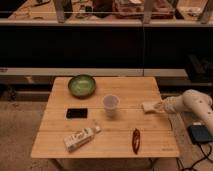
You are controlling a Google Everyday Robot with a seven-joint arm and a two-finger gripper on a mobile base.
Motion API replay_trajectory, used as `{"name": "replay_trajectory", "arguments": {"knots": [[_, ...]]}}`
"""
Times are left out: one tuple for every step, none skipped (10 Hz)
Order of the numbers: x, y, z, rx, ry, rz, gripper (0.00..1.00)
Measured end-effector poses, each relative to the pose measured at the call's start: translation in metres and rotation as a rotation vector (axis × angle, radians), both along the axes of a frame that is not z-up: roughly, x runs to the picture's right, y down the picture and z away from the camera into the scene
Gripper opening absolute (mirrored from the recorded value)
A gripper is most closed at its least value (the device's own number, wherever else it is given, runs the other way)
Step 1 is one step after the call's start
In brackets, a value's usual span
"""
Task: Wipe the white sponge on the table
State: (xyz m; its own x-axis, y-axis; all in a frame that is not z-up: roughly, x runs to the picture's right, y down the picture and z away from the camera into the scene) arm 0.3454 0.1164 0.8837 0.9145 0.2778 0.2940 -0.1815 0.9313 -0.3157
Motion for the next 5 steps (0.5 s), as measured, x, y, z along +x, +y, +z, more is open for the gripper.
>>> {"name": "replay_trajectory", "arguments": {"knots": [[0.009,-0.004,0.009,0.003,0.015,0.017,0.00],[0.015,-0.010,0.019,0.006,0.025,0.033,0.00],[0.015,-0.019,0.030,0.013,0.026,0.042,0.00],[0.010,-0.026,0.037,0.019,0.019,0.038,0.00],[0.000,-0.034,0.045,0.025,0.008,0.024,0.00]]}}
